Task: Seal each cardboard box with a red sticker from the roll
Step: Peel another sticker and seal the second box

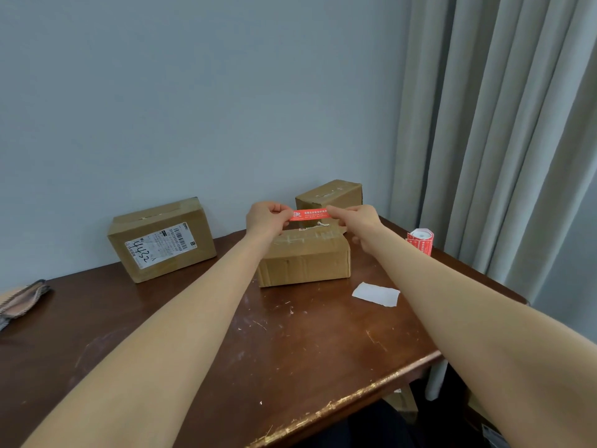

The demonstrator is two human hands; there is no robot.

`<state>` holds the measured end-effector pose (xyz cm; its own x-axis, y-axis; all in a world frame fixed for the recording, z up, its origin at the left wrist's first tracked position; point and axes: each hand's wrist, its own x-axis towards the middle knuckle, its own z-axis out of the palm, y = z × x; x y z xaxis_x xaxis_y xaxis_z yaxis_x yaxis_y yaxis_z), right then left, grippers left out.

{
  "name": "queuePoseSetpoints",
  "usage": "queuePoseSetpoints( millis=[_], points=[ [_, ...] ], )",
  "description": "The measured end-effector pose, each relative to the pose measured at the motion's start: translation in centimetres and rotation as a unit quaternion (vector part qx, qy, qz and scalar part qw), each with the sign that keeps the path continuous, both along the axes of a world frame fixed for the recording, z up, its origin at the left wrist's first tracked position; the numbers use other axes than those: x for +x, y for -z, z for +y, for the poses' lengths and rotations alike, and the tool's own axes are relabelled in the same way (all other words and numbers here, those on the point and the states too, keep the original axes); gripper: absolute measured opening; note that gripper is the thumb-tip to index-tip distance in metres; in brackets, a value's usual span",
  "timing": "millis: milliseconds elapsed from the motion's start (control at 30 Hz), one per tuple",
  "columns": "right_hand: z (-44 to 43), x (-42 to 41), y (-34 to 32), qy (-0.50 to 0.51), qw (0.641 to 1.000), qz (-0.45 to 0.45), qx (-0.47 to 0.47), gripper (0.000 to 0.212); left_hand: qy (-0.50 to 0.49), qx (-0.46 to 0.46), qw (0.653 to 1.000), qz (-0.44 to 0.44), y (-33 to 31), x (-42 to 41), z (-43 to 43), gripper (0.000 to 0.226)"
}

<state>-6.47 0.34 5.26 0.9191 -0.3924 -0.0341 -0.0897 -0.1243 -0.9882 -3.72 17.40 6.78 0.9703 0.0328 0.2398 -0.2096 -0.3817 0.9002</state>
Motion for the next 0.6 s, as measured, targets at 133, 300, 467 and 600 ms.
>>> queuePoseSetpoints(
  millis=[133, 300, 467, 600],
  points=[
    [1.1, 1.1, -0.4, -0.015, 1.000, 0.011, 0.004, 0.052, -0.002, -0.001, 1.000, 0.006, -0.4, 0.5, 1.2, 0.007],
    [2.1, 1.7, -0.7, -0.027, 0.999, 0.008, -0.029, 0.029, -0.001, 0.004, 1.000, 0.020, -0.3, 0.9, 2.2, 0.005],
    [3.0, 2.6, -0.2, -0.051, 0.995, 0.020, -0.080, 0.017, -0.008, 0.002, 0.999, 0.043, 0.4, 1.5, 2.6, 0.004],
    [2.9, 3.6, 0.5, -0.053, 0.990, 0.030, -0.126, 0.016, 0.000, 0.018, 0.997, 0.069, 0.9, 2.1, 2.6, 0.008]
  ],
)
